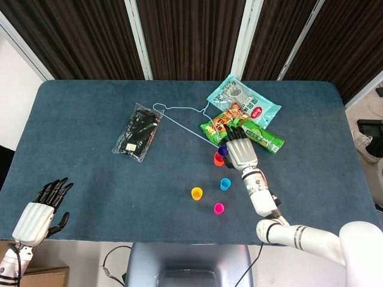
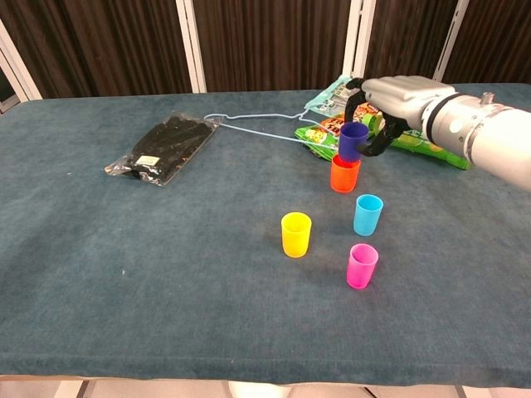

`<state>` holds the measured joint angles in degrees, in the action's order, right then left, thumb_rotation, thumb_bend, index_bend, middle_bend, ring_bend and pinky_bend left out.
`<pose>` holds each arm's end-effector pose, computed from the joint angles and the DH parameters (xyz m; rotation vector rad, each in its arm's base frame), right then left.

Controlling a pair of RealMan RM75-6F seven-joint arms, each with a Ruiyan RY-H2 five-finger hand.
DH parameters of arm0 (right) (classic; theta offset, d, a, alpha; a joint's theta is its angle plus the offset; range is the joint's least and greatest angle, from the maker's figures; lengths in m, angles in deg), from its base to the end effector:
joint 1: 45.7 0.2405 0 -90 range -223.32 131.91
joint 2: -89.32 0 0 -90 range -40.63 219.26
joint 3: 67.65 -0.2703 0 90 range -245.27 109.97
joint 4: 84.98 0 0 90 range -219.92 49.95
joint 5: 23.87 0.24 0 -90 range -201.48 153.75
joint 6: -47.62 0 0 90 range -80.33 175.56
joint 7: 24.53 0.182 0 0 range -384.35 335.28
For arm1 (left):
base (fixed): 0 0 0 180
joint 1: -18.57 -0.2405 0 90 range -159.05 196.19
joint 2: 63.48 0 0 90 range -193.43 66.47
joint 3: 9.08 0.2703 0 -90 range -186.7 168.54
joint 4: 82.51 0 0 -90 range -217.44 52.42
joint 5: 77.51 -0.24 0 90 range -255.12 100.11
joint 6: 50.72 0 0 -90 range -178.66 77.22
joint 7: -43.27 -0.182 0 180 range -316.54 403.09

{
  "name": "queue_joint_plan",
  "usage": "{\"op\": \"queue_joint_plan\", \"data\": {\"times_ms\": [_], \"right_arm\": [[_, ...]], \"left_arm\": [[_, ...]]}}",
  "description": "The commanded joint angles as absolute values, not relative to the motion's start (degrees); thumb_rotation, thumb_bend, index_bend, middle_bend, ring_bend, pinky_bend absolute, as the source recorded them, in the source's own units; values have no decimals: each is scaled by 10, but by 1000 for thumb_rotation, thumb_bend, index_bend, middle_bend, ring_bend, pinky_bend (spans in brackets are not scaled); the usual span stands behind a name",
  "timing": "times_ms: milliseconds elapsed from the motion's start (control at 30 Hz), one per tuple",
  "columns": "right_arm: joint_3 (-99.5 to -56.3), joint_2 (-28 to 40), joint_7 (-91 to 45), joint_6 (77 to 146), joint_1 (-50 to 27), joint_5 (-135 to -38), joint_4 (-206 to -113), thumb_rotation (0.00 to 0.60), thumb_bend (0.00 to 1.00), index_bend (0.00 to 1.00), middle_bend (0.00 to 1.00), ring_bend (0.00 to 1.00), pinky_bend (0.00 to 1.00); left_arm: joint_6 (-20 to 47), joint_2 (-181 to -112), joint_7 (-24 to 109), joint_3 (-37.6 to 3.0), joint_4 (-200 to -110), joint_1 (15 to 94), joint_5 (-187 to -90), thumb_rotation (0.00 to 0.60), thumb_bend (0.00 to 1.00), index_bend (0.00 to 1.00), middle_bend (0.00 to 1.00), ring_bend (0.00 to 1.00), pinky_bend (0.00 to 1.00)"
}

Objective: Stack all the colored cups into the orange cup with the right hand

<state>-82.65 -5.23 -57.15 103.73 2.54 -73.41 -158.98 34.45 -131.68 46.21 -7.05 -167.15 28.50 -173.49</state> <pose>-0.1497 -0.4515 -0.0563 1.7094 -0.8544 0.7780 -0.3182 0.2295 0.0993 -1.6376 -0.8255 -0.9885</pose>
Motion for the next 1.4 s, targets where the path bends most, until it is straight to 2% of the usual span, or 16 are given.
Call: {"op": "queue_joint_plan", "data": {"times_ms": [33,133,167,267,300,367,467,567,667,833,1100,1400], "right_arm": [[-824,-61,-564,1031,29,-737,-1578,600,519,524,46,0,0],[-821,-65,-561,1028,30,-741,-1571,600,518,483,49,0,0],[-820,-65,-562,1027,29,-740,-1571,600,519,432,48,0,0],[-813,-50,-574,1011,28,-724,-1591,600,518,153,8,0,0],[-810,-45,-576,1011,27,-726,-1597,600,518,103,0,0,0],[-805,-31,-575,1011,23,-732,-1615,600,513,40,0,0,0],[-799,-11,-560,1019,13,-754,-1653,600,506,0,0,0,0],[-786,17,-530,1026,-1,-798,-1708,600,503,13,0,0,0],[-765,44,-507,1016,-10,-841,-1761,600,501,75,0,0,0],[-734,55,-515,988,-5,-866,-1796,600,501,161,0,0,0],[-725,18,-529,973,7,-852,-1780,600,500,236,0,0,0],[-730,-32,-542,979,17,-833,-1738,600,500,401,0,0,0]], "left_arm": [[344,-1317,463,-70,-1671,286,-1735,600,460,0,0,5,113],[344,-1316,464,-70,-1671,286,-1735,600,460,0,0,5,113],[344,-1316,464,-70,-1671,286,-1735,600,460,0,0,5,113],[343,-1317,464,-70,-1671,287,-1736,600,460,0,0,5,113],[343,-1317,464,-69,-1671,287,-1736,600,460,0,0,5,114],[342,-1317,463,-69,-1671,287,-1736,600,460,0,0,5,114],[341,-1317,462,-69,-1671,287,-1736,600,459,0,0,5,113],[342,-1318,460,-69,-1671,287,-1736,600,460,0,0,5,114],[339,-1319,458,-69,-1672,288,-1734,600,459,0,0,5,113],[342,-1319,456,-69,-1673,287,-1736,600,460,0,0,5,113],[347,-1316,462,-68,-1672,286,-1738,600,460,0,0,5,113],[353,-1313,469,-68,-1672,283,-1739,600,460,0,0,5,113]]}}
